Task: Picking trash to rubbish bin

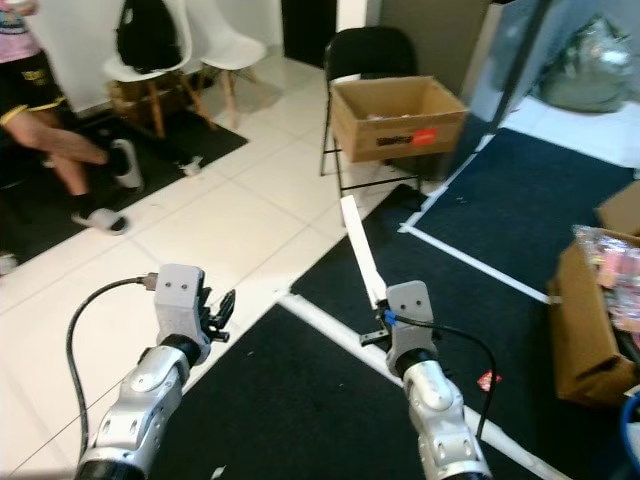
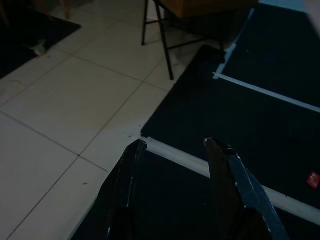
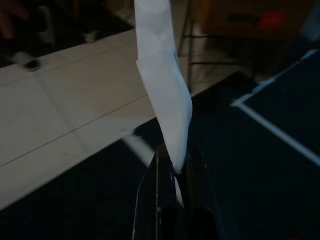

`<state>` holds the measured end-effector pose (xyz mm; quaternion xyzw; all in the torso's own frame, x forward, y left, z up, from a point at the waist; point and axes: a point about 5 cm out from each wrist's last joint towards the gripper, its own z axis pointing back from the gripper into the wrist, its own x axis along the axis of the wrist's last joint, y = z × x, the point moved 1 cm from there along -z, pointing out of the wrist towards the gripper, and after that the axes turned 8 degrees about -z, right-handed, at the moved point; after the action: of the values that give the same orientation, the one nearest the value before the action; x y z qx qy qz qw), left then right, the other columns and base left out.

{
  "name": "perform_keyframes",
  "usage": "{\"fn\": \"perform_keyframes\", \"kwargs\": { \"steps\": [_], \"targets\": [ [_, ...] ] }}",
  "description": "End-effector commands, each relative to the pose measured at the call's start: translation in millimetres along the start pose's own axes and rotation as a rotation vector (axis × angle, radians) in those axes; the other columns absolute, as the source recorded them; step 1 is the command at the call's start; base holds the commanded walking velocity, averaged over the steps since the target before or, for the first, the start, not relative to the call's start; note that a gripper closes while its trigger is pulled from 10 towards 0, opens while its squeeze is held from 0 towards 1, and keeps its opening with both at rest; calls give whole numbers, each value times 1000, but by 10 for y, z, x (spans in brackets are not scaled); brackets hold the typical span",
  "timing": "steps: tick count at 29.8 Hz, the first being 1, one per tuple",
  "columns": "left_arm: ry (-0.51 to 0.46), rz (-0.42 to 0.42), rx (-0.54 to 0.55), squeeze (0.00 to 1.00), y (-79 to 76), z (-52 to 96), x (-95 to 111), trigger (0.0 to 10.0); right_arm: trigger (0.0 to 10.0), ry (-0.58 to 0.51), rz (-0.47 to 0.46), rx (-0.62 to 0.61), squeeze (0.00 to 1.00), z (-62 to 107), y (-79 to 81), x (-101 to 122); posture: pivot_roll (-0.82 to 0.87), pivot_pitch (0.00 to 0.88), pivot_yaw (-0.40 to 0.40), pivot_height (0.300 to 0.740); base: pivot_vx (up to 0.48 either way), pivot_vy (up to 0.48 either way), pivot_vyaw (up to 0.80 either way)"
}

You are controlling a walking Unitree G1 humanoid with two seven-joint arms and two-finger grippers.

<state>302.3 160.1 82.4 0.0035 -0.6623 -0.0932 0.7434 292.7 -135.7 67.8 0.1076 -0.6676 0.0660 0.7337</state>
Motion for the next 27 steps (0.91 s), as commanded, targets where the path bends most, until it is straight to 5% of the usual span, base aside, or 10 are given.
{"fn": "perform_keyframes", "kwargs": {
  "steps": [1, 27],
  "targets": [
    [15, 0, -6, 0, -11, 7, -38, 10000, 10000, 13, -5, -15, 0, 28, -46, -34, -16, 92, 27, 740, 281, 0, -600],
    [10, 0, -24, 0, -35, -5, -38, 10000, 10000, 28, -6, -16, 0, 25, -45, -61, -17, 90, 26, 740, 279, 0, -197]
  ]
}}
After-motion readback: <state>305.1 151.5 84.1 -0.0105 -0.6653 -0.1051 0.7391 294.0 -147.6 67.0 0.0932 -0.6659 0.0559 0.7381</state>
